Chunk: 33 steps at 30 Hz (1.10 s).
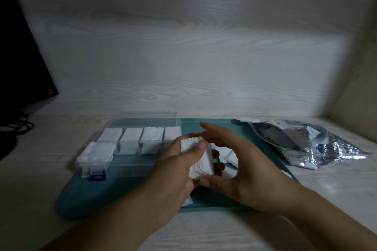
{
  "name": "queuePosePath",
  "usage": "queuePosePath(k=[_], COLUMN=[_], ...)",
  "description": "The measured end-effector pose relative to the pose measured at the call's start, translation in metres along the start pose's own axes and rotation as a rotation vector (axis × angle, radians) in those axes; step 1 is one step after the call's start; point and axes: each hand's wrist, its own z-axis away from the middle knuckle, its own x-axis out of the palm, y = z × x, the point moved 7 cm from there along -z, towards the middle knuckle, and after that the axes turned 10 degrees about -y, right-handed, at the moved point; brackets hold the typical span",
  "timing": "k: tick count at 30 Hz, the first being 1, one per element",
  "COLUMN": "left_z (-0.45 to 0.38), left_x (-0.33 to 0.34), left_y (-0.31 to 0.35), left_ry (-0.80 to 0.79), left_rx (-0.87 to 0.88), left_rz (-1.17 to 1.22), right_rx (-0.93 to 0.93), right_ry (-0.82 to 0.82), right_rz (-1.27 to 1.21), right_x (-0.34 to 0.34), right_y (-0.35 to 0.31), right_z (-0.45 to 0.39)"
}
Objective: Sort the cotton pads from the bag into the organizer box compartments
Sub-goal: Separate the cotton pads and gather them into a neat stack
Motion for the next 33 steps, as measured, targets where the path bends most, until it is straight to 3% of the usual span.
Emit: queuePosePath(k=[10,15,21,33], left_z=[0.002,0.002,0.001,0.001], left_x=[0.002,-0.010,-0.011,-0.012], left_y=[0.004,0.014,0.013,0.010], left_ry=[0.009,0.123,0.133,0.133], left_rx=[0.006,0.039,0.031,0.030], left_rz=[-0.028,-0.003,-0.023,-0.041], right_rx=[-0.008,0.159,0.298,0.451], right_ry=[-0.002,0.146,-0.295,-0.398], right_rz=[-0.019,0.048,0.452,0.334], right_x=[-0.003,-0.037,-0.011,0.001], right_y=[0.000,0.026,0.047,0.059], right_z=[0.000,0.001,0.002,0.006])
